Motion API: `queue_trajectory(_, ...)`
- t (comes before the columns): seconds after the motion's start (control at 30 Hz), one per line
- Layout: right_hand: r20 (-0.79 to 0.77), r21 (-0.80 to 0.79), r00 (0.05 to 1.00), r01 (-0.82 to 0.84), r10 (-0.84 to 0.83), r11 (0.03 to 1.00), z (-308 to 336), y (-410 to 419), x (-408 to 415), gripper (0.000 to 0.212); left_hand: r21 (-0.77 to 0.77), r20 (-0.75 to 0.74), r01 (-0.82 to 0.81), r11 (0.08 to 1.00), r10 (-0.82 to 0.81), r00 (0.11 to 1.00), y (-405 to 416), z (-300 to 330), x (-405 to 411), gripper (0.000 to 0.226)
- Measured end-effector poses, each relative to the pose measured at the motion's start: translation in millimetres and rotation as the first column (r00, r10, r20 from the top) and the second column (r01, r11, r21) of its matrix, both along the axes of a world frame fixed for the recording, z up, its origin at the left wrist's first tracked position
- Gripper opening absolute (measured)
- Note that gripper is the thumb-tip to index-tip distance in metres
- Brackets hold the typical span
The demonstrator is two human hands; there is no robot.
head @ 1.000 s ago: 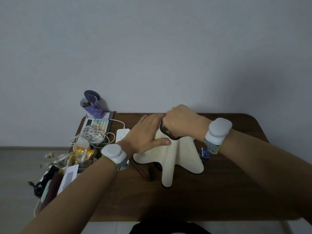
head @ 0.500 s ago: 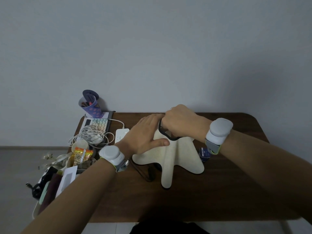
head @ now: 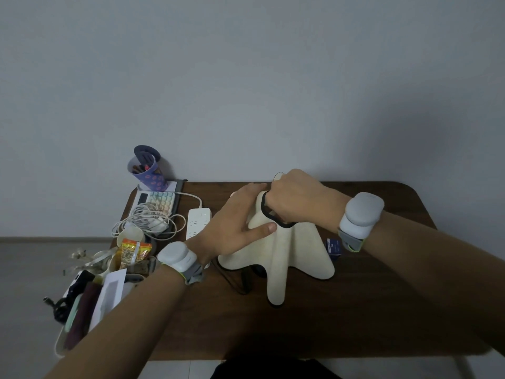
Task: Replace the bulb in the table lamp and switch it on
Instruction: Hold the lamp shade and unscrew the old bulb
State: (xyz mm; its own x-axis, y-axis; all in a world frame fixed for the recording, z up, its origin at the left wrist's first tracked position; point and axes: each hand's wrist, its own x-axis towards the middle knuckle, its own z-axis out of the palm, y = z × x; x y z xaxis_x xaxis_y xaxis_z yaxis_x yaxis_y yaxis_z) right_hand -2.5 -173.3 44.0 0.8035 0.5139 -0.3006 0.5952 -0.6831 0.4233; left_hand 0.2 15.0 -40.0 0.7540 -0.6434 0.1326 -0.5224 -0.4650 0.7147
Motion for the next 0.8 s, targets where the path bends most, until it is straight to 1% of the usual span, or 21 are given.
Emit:
queue_trajectory(0.1, 0.006, 0.010, 1.000, -0.007, 0.007, 1.000, -0.3, 0.0, -0.9, 0.010, 0.155, 0.145, -0.027, 0.988, 0.004, 0.989, 1.2, 0.6, -3.6, 0.088)
queue_trajectory(0.17, -0.006, 0.012, 1.000, 0.003, -0.003, 1.000, 0.7, -0.7, -0.8, 0.007, 0.230, 0.220, -0.050, 0.972, -0.002, 0.976, 2.7, 0.0, -6.0, 0.093)
queue_trajectory(0.23, -0.015, 0.031, 1.000, 0.005, -0.005, 1.000, 3.0, -1.1, -1.4, 0.011, 0.299, 0.290, -0.072, 0.951, -0.018, 0.957, 4.1, -1.4, -7.3, 0.098)
queue_trajectory(0.3, -0.035, 0.052, 0.999, 0.005, -0.003, 0.999, 6.6, -1.3, -2.7, 0.014, 0.347, 0.343, -0.099, 0.933, -0.029, 0.939, 5.6, -2.1, -6.8, 0.103)
queue_trajectory(0.4, -0.043, 0.078, 0.999, 0.018, -0.014, 0.997, 8.5, -3.4, -2.8, 0.015, 0.381, 0.400, -0.127, 0.916, -0.039, 0.916, 7.2, -2.0, -6.6, 0.106)
queue_trajectory(0.47, -0.027, 0.090, 0.999, 0.024, -0.022, 0.996, 8.2, -5.0, -1.0, 0.012, 0.395, 0.421, -0.138, 0.908, -0.045, 0.906, 7.4, -2.3, -7.4, 0.106)
queue_trajectory(0.6, 0.039, 0.044, 0.999, 0.018, -0.020, 0.999, 5.7, -5.3, -2.1, 0.016, 0.396, 0.426, -0.136, 0.908, -0.051, 0.903, 5.7, -3.8, -10.0, 0.103)
queue_trajectory(0.7, 0.041, -0.007, 0.999, 0.006, -0.006, 1.000, 2.1, -4.3, -4.4, 0.016, 0.359, 0.371, -0.091, 0.929, -0.053, 0.927, 5.7, -5.1, -11.2, 0.099)
queue_trajectory(0.8, 0.014, 0.003, 1.000, 0.006, -0.006, 1.000, 3.4, -4.8, -4.0, 0.014, 0.334, 0.335, -0.061, 0.941, -0.058, 0.940, 7.5, -5.9, -11.8, 0.097)
